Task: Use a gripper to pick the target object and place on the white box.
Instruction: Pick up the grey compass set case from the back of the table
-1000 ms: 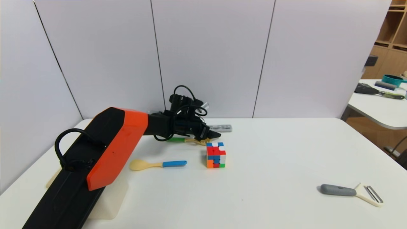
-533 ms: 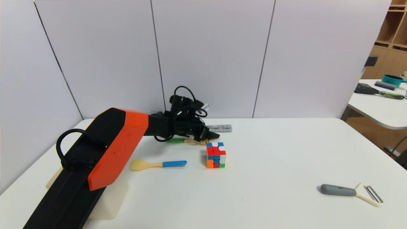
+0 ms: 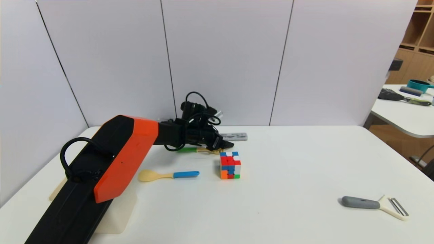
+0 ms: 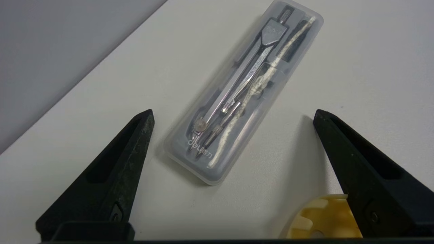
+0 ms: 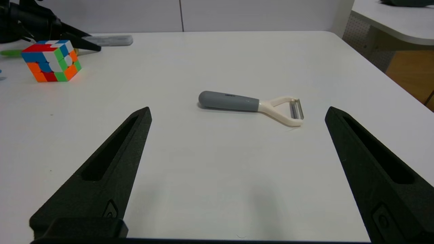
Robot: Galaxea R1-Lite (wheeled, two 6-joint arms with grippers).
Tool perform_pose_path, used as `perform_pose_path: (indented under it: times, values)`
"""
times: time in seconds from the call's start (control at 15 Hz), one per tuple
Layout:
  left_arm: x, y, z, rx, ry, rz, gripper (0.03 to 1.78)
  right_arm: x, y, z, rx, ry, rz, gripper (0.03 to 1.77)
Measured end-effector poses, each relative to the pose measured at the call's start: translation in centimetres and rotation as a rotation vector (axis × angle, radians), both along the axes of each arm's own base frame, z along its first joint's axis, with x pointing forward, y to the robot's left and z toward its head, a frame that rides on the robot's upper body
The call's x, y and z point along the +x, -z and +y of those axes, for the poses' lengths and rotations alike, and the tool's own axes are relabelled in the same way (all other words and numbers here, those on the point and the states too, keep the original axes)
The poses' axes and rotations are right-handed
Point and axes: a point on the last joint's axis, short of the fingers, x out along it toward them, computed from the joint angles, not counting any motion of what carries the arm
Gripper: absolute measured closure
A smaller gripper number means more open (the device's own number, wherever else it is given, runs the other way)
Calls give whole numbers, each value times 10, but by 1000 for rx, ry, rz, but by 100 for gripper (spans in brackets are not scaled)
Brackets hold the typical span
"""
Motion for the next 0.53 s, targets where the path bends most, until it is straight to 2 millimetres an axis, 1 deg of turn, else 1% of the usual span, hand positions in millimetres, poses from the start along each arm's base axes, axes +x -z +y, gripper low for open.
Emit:
perform_pose_path:
  times: [0.13, 0.2, 0.33, 0.53]
  values:
    - [0, 0, 0, 0, 0, 0, 15, 0, 0, 0, 0, 0, 0, 3]
    - [0, 0, 0, -1, 0, 0, 34, 0, 0, 0, 0, 0, 0, 3]
    - [0, 0, 0, -2, 0, 0, 66, 0, 0, 0, 0, 0, 0, 3]
    - [0, -1, 0, -2, 0, -1, 99, 0, 0, 0, 0, 0, 0, 3]
